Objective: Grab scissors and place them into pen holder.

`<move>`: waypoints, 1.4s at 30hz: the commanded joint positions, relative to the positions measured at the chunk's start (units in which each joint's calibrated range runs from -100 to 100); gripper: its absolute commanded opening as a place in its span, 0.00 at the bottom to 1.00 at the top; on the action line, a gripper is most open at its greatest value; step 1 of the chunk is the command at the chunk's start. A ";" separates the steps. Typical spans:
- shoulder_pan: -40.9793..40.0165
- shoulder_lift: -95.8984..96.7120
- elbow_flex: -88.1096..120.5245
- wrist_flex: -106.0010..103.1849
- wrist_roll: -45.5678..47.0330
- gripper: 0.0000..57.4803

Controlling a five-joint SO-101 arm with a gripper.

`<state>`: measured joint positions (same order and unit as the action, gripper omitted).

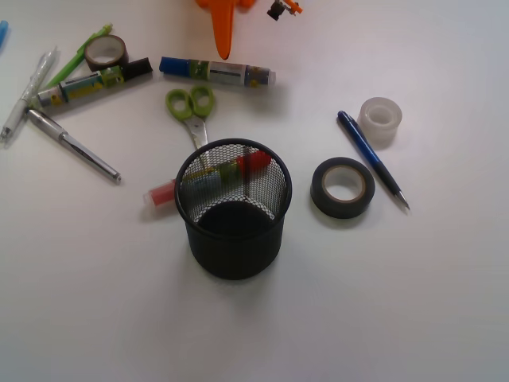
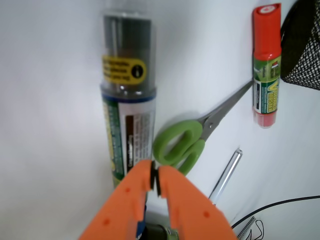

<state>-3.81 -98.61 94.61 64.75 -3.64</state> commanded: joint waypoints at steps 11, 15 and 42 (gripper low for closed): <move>-3.63 -0.20 3.22 -21.09 3.13 0.48; -3.55 0.31 -3.12 -19.61 0.15 0.48; 2.05 89.21 -71.42 20.38 -34.19 0.39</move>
<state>-2.70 -13.24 25.79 84.10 -36.65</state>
